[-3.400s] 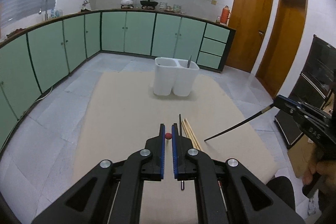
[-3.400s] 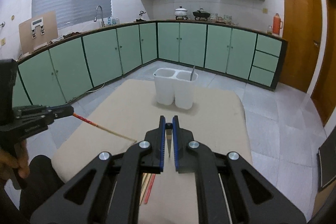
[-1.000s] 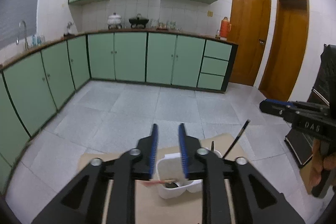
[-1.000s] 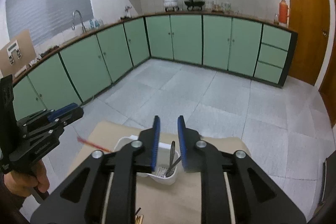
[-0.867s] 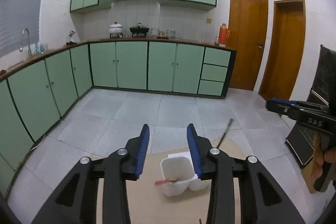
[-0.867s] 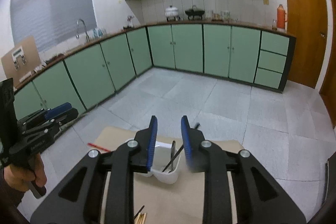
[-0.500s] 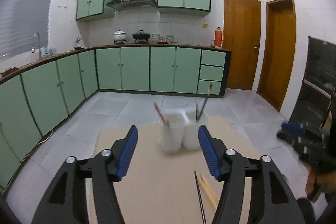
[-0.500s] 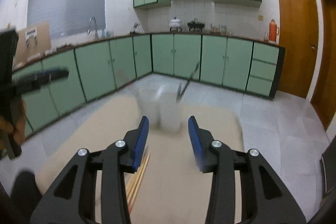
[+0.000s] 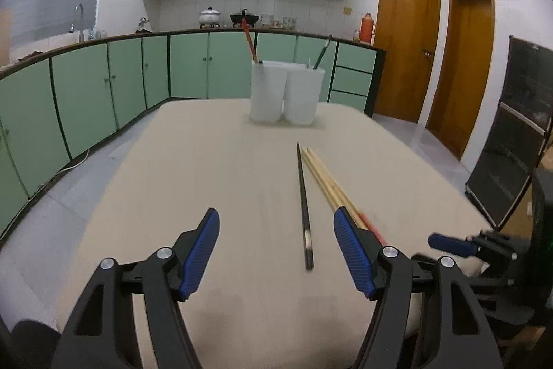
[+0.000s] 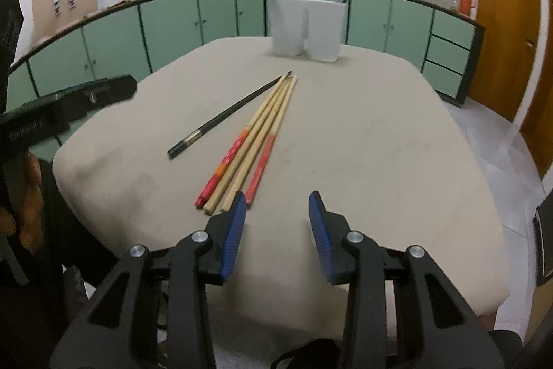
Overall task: Organize utensils
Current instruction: 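Grasp a black chopstick with the left gripper while the right gripper grasps a red chopstick, then lift and carry both chopsticks over the white utensil holder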
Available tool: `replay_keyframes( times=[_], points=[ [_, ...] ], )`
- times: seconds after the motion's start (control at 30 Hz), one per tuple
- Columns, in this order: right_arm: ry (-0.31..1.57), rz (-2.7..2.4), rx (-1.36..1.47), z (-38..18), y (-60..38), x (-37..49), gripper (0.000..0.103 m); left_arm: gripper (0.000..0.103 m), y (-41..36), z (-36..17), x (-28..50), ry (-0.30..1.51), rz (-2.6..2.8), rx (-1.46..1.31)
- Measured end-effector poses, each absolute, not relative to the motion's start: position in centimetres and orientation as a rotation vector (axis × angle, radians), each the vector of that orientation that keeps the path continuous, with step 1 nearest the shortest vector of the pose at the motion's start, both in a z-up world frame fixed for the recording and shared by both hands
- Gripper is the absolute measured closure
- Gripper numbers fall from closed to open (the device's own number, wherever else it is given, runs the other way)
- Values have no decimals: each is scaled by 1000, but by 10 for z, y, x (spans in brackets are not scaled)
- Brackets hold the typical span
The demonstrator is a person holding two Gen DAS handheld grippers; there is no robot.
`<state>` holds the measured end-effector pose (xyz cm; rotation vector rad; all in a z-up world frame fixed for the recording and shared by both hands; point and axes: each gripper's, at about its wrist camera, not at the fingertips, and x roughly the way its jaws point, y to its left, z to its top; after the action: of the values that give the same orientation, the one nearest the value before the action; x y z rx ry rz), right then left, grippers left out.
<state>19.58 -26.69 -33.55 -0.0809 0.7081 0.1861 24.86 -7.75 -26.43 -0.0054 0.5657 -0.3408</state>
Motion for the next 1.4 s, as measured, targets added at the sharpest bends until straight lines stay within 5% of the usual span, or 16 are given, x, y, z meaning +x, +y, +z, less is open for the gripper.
replay_keyframes(
  times=[0.37, 0.53, 0.87, 1.0, 1.23, 1.3, 1.4],
  points=[
    [726, 217, -82, -345, -260, 209, 74, 37, -84, -305, 246, 660, -336, 25],
    [721, 194, -50, -348, -270, 216, 97, 39, -93, -312, 248, 680, -352, 56],
    [702, 113, 6, -347, -289, 219, 97, 44, -110, -318, 256, 705, -334, 87],
    [707, 92, 43, -349, -295, 220, 97, 63, -118, -318, 257, 709, -323, 98],
    [708, 104, 47, -349, -294, 219, 96, 76, -124, -318, 258, 713, -332, 94],
    [708, 103, 47, -349, -293, 217, 96, 94, -123, -317, 259, 714, -338, 85],
    [706, 102, 41, -350, -292, 216, 96, 96, -123, -318, 259, 713, -349, 80]
  ],
)
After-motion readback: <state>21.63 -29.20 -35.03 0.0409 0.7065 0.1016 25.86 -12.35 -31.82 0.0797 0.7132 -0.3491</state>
